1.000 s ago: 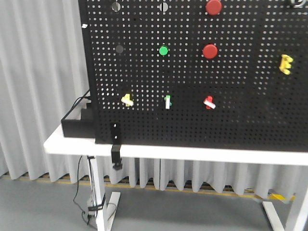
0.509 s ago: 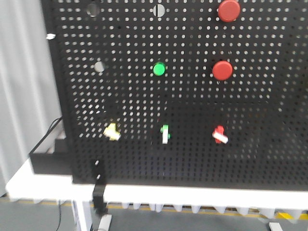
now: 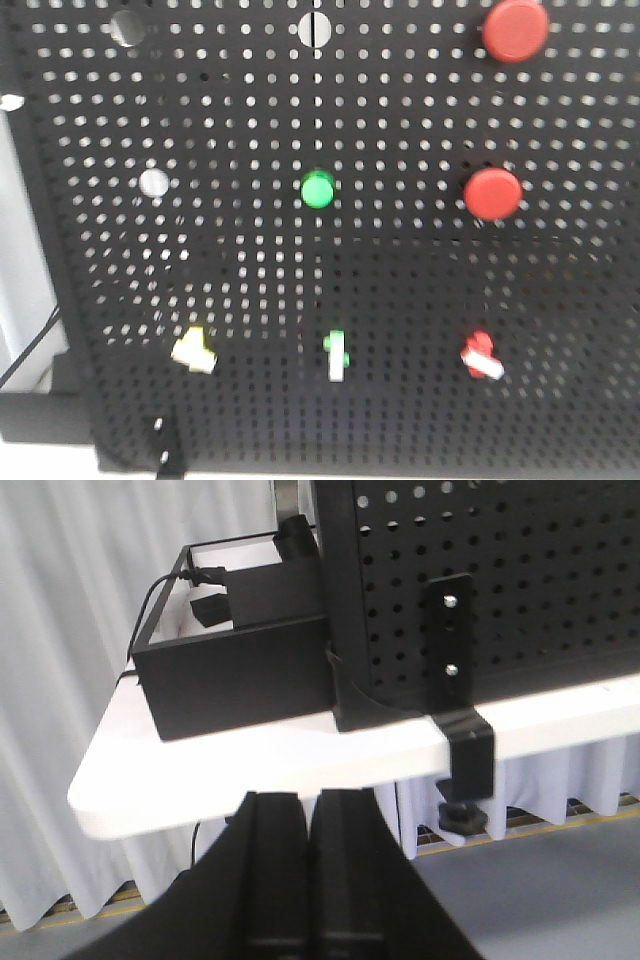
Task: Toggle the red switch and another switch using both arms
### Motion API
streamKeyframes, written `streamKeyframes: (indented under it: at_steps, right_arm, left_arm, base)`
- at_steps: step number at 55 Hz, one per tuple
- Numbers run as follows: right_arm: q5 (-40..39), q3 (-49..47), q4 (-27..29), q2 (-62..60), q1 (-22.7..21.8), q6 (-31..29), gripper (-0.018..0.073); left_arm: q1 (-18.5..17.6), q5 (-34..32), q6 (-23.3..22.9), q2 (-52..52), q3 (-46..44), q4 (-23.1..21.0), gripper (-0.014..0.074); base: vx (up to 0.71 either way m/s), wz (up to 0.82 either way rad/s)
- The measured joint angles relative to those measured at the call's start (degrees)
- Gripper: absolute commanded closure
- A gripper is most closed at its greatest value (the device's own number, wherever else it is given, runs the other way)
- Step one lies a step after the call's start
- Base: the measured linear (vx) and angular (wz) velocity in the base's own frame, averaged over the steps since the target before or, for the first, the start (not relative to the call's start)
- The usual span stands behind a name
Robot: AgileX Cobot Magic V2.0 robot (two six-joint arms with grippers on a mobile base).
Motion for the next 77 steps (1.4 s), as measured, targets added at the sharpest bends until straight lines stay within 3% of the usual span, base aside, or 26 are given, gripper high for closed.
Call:
streamKeyframes:
  at_steps: [57, 67, 77]
  right_arm:
    - [-0.05, 0.0, -1.13, 0.0, 0.0, -0.11, 0.0566]
    - [-1.77, 0.0, -1.13, 0.0, 0.0, -0.11, 0.0566]
    - [-9.62, 0.0, -1.2, 0.0, 0.0, -0.34, 0.0566]
  left_arm:
    - [0.0, -0.19, 1.29, 0.0, 0.0, 1.31, 0.0594]
    - [0.0, -4.25, 1.29, 0.0, 0.0, 1.31, 0.0594]
    - [0.0, -10.43, 1.13, 0.0, 0.0, 0.91, 0.0594]
  base:
    - [0.03, -0.01]
    - [0.0, 0.0]
    - [0.0, 0.0]
